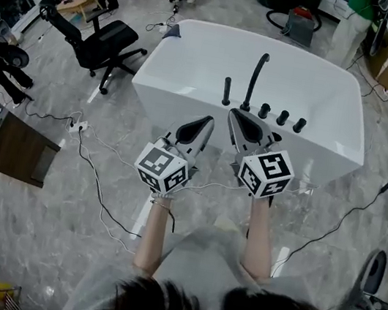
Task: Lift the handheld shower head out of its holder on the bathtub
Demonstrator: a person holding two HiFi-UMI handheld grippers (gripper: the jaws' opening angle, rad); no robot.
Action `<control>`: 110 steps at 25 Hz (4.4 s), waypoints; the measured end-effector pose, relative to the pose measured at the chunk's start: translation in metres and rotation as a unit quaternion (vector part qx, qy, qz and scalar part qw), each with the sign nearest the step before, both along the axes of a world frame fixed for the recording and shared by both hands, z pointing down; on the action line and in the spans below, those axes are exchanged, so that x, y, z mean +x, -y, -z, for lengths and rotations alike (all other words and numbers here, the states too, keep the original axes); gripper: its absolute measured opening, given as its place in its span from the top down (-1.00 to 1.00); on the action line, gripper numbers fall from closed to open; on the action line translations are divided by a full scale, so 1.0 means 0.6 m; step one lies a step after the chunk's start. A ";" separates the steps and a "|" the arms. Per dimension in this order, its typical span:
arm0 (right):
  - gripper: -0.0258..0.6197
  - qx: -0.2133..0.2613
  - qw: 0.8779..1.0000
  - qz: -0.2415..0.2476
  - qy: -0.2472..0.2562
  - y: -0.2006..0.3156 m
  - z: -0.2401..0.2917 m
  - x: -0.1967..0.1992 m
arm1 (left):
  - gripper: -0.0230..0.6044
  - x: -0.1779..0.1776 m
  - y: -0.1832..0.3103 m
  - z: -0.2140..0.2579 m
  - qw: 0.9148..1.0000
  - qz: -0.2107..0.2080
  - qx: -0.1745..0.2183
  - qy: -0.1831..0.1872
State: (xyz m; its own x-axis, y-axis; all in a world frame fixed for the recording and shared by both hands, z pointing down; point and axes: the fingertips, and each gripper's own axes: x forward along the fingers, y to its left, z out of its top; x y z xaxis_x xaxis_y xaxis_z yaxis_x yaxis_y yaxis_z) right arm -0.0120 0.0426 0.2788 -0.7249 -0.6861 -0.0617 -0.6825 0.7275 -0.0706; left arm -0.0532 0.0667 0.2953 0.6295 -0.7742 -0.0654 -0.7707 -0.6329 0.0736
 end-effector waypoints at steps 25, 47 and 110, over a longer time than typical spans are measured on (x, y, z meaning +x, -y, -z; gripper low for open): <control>0.92 -0.034 0.998 0.048 -0.034 0.283 -0.069 -0.013 | 0.91 -0.027 0.259 -0.053 0.997 0.066 -0.036 -0.024; 0.92 -0.082 0.996 0.005 -0.041 0.443 -0.173 -0.079 | 0.91 -0.075 0.433 -0.152 0.995 0.000 -0.098 -0.026; 0.37 -0.222 0.965 -0.004 -0.141 0.649 -0.686 -0.103 | 0.91 -0.082 0.590 -0.567 0.971 0.027 -0.236 -0.021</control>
State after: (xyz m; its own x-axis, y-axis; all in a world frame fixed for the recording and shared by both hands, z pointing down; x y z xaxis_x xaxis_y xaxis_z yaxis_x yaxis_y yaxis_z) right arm -0.0741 -0.3467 0.6907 -0.6650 -0.6049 0.4379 -0.7252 0.6631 -0.1853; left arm -0.1022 -0.2875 0.6356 0.5924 -0.7559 0.2787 -0.7912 -0.4806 0.3782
